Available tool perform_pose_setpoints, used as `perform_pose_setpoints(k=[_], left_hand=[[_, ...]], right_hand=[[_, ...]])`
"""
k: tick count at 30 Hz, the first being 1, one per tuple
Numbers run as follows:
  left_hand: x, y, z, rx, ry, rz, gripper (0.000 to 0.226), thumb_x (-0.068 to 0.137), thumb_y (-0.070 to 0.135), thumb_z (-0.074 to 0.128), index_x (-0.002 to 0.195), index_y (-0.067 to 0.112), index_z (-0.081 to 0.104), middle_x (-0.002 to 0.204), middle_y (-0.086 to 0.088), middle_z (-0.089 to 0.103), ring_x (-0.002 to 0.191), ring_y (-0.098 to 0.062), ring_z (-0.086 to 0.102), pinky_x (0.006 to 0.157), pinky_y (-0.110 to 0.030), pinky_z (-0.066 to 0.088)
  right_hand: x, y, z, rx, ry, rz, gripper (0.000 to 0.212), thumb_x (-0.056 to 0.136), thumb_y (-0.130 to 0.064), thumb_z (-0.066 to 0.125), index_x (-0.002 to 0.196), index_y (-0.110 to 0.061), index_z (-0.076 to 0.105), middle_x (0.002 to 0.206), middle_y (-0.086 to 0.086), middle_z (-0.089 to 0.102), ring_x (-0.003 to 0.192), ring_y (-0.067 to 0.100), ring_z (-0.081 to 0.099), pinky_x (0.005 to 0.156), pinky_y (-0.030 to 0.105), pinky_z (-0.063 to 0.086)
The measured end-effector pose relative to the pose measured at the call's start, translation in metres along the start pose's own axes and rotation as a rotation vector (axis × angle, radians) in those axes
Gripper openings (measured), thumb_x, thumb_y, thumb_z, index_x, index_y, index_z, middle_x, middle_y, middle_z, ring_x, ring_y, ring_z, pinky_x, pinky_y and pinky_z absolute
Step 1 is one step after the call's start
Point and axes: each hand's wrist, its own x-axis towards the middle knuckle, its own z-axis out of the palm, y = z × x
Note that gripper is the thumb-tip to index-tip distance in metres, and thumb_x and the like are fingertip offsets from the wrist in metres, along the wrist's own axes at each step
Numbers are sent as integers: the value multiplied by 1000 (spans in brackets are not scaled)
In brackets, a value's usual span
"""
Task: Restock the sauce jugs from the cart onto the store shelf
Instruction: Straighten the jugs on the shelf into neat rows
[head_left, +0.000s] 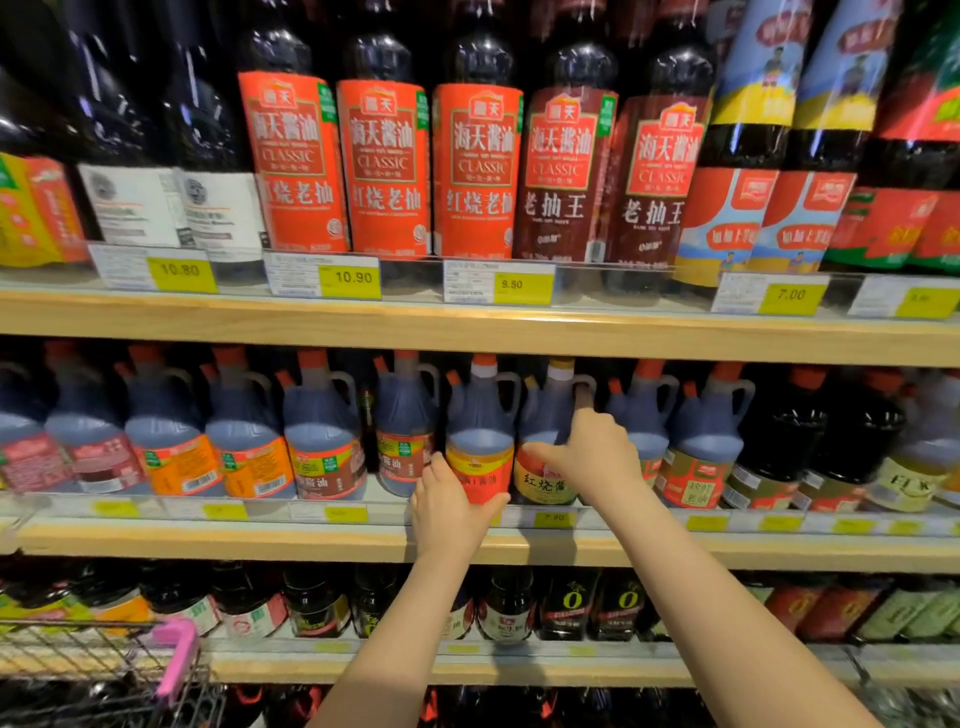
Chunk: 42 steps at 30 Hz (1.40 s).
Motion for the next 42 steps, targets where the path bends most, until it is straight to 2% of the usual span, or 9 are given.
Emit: perform_pose_setpoints(k=[4, 8, 12, 15, 19, 22, 27, 34, 42], left_hand=[[-12, -42, -50, -120, 197, 57, 72, 70, 48, 72, 127, 15, 44, 122, -6, 55, 115, -25, 51, 92, -45, 48], [-1, -88, -95, -66, 477, -48, 81, 65, 43, 78, 127, 6, 40, 121, -14, 49, 117, -33, 44, 94, -49, 45], [20, -103, -101, -56, 427, -140, 96, 60, 45, 81, 133, 3, 34, 128, -20, 46, 122, -37, 40, 98, -49, 40], [29, -100, -92, -25, 384, -182, 102, 57, 52, 80, 135, 6, 33, 128, -18, 48, 121, -36, 44, 97, -48, 39], [32, -94, -78, 78, 397, -264, 106, 58, 61, 74, 138, 9, 28, 134, -15, 44, 119, -35, 47, 93, -48, 39], [35, -97, -68, 97, 453, -253, 104, 57, 57, 77, 137, 8, 30, 131, -17, 48, 114, -36, 52, 89, -50, 41], [38, -102, -59, 122, 500, -252, 99, 60, 58, 74, 135, 7, 33, 125, -16, 52, 110, -36, 55, 89, -52, 40], [38, -106, -61, 148, 470, -270, 95, 60, 62, 72, 128, 6, 38, 116, -15, 55, 102, -34, 56, 86, -49, 42], [37, -110, -65, 162, 435, -249, 94, 58, 63, 72, 126, 7, 39, 112, -15, 55, 101, -35, 56, 83, -51, 42]], right_hand=[[-32, -18, -11, 116, 169, -190, 54, 84, -52, 57, 119, -13, 44, 73, 8, 65, 71, 27, 63, 53, 33, 43], [-52, -67, 25, 265, -29, -307, 56, 83, -51, 58, 128, -22, 41, 80, 8, 68, 78, 26, 65, 60, 34, 48], [-34, -110, 72, 364, -132, -185, 77, 81, -48, 63, 139, -10, 29, 104, 15, 67, 99, 35, 62, 73, 39, 51], [-13, -131, 90, 373, -131, -91, 71, 80, -51, 62, 127, -2, 43, 106, 20, 65, 104, 38, 60, 78, 39, 51], [4, -149, 94, 396, -40, -26, 66, 80, -43, 66, 126, -2, 41, 111, 23, 64, 104, 39, 60, 81, 40, 51], [13, -156, 95, 351, 10, -8, 79, 79, -43, 67, 139, -7, 29, 114, 21, 62, 103, 39, 61, 78, 39, 50], [23, -161, 94, 225, -86, 59, 84, 79, -51, 64, 142, -11, 25, 121, 16, 60, 109, 35, 59, 83, 38, 48], [15, -163, 85, -4, 58, -7, 77, 74, -56, 65, 126, -9, 33, 106, 12, 66, 95, 32, 66, 67, 31, 42], [14, -165, 82, -23, -2, 1, 78, 72, -56, 66, 126, -10, 33, 106, 9, 65, 95, 31, 66, 70, 32, 46]])
